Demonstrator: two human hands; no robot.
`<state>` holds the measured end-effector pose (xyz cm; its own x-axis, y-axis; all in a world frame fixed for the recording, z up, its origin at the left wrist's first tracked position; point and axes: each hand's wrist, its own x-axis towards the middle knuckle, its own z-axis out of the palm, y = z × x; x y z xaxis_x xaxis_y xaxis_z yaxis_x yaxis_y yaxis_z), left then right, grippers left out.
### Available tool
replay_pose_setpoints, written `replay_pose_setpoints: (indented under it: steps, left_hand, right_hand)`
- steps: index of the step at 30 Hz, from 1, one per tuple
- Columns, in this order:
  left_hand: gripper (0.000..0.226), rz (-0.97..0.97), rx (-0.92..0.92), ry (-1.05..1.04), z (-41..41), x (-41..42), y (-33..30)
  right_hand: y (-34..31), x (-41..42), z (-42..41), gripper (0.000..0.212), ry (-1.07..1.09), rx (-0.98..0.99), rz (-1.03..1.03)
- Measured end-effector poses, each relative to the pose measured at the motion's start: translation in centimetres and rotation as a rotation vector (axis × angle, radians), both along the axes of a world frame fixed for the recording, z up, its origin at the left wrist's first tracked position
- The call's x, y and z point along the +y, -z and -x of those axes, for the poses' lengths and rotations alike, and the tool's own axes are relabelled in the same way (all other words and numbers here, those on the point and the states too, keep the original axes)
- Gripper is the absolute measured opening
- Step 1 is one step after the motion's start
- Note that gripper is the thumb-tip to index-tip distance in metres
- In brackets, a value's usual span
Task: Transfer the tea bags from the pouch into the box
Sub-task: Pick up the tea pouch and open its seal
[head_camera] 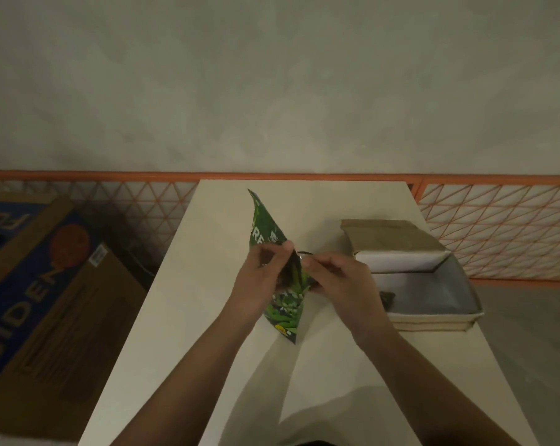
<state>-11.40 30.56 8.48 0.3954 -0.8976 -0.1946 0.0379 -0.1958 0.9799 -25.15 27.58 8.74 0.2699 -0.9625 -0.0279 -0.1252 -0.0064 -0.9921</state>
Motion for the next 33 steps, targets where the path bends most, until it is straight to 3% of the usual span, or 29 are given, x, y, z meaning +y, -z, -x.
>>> replay_pose_setpoints:
  steps: [4,8,21,33]
  left_hand:
    - [0.028,-0.041,0.094,0.057,0.2,0.9,-0.5]
    - [0.028,-0.043,0.146,0.054,0.3,1.5,-0.7]
    - [0.027,-0.040,0.152,0.061,0.8,2.4,-1.0]
    - [0.025,0.003,-0.052,0.196,0.0,2.8,-0.9]
  right_hand:
    - [0.0,0.2,0.2,0.009,-0.094,-0.169,-0.269]
    - [0.1,0.1,0.7,0.020,-0.129,-0.217,-0.356]
    - [-0.8,-0.5,0.8,0.017,-0.219,-0.061,-0.392]
    - [-1.0,0.6,0.3,0.018,-0.245,-0.078,-0.339]
